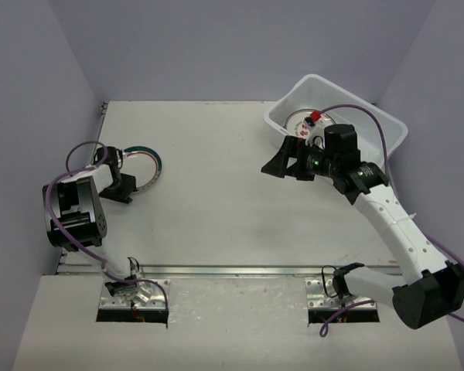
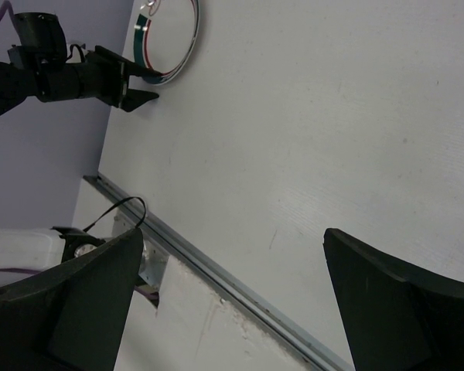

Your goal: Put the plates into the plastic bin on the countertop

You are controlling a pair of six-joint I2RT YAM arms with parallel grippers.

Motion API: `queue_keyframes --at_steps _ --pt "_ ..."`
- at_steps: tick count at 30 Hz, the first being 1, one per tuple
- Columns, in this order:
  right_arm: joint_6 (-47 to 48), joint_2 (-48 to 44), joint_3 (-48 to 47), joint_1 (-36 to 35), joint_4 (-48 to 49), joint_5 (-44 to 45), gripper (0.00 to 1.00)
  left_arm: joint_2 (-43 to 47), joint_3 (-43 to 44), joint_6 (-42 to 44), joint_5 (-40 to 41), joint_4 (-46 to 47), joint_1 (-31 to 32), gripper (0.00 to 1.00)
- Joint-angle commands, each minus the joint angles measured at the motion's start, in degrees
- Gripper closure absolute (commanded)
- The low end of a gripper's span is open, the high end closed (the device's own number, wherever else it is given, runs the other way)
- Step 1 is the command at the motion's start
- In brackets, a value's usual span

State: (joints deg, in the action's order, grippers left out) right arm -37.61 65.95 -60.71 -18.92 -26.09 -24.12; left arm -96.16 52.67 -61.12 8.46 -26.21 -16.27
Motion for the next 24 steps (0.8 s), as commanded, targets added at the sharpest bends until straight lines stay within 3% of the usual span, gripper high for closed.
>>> queue_keyframes --at_steps 1,3,11,17,21,24 --pt "1.0 0.7 -4.1 0.1 1.6 -0.7 0.01 -2.0 -1.4 -1.2 -1.6 1.2 0.0 0.86" --pt "0.6 1.0 -4.4 0.1 1.6 -1.0 0.01 -0.9 -2.3 -0.8 -2.7 2.9 -0.1 1.00" --pt "0.1 2.0 -4.9 1.6 1.8 -1.6 0.01 11.7 -9.3 1.2 -7.0 10.3 0.0 1.00" --pt "-0.7 4.4 -3.6 2.4 5.9 -8.0 0.01 21.2 -17.0 6.7 -27.5 21.9 0.6 1.00" --pt "-1.7 7.7 -4.7 2.5 9.3 -14.8 0.01 26.5 -18.5 10.2 -40.2 24.2 3.4 1.00" --pt "-3.0 10.7 -5.4 2.5 9.8 -15.3 0.01 31.5 -19.1 11.0 -43.8 24.3 6.4 1.00"
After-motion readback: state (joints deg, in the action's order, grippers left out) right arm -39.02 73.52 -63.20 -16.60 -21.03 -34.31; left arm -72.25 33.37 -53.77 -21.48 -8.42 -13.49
